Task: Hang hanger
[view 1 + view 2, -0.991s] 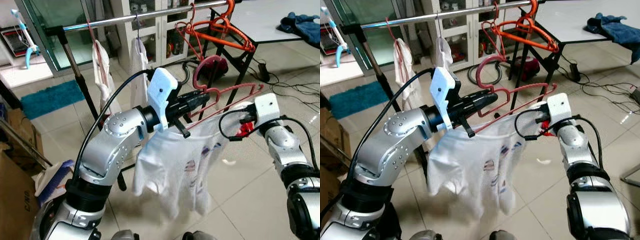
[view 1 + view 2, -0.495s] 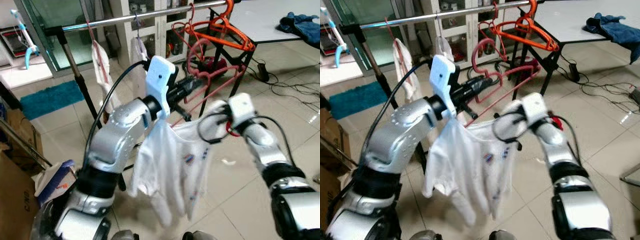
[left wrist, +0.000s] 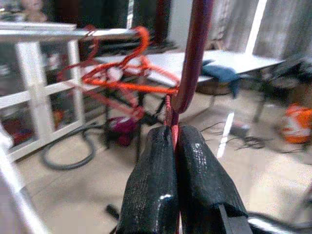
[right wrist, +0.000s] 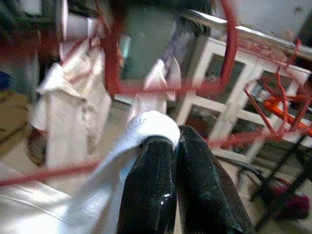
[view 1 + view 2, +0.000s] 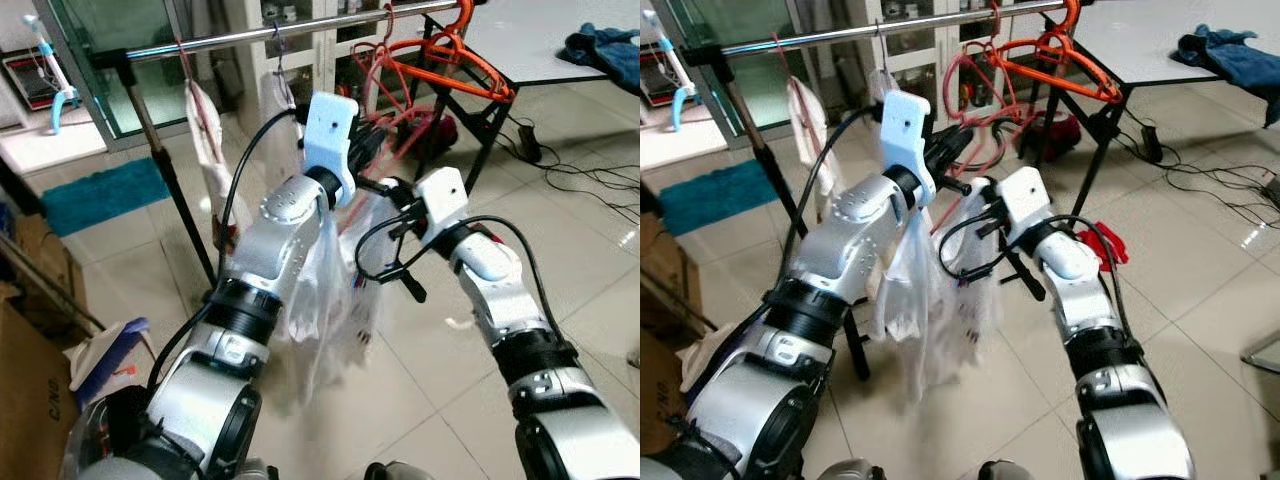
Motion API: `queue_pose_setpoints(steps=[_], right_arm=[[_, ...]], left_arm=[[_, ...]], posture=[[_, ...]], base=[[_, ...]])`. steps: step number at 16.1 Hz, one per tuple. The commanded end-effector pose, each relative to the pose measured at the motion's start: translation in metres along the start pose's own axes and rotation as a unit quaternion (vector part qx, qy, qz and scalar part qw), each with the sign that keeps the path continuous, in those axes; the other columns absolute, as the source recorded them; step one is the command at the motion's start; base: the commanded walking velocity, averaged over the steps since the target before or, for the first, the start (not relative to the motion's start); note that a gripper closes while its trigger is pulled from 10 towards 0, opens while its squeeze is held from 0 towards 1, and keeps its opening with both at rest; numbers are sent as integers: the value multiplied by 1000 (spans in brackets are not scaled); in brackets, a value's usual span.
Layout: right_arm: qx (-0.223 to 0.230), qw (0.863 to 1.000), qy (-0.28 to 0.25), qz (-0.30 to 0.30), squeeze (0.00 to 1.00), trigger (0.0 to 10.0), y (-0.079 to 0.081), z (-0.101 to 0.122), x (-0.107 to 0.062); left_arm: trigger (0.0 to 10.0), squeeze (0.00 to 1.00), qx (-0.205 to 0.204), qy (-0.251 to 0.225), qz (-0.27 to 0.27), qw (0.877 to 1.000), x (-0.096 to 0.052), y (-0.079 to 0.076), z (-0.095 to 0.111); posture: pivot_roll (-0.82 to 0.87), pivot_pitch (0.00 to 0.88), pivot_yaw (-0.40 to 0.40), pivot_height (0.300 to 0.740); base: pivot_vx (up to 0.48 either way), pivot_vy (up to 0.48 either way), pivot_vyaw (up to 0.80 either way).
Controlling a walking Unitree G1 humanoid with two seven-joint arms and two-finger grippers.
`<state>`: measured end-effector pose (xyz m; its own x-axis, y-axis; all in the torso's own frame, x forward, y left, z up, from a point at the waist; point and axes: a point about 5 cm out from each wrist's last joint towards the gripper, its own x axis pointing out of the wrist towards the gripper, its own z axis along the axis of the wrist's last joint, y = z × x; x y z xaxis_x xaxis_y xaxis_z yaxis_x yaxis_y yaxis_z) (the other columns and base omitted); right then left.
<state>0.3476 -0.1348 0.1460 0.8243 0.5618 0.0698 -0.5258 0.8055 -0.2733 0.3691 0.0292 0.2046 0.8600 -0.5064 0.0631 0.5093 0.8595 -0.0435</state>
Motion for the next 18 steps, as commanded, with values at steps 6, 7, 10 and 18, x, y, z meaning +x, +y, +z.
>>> queue_pose_setpoints(steps=[6,7,10,18], right_arm=[[101,985,-85,113,0,10000,8,58,-12],[108,982,-78,136,0,10000,9,58,-16],[68,986,1,155,0,10000,9,30,-33],[72,968,74,227,0,10000,31,3,-55]], left_arm=[[10000,0,53,12,95,994,11,22,-1],[10000,0,51,10,100,994,11,23,0],[10000,0,43,-8,105,994,14,26,8],[10000,0,-37,-38,199,979,16,54,34]], posture=[[-6,0,44,740],[-8,0,44,740],[-9,0,45,740],[-1,0,52,740]], base=[[0,0,0],[0,0,0],[0,0,0],[0,0,0]])
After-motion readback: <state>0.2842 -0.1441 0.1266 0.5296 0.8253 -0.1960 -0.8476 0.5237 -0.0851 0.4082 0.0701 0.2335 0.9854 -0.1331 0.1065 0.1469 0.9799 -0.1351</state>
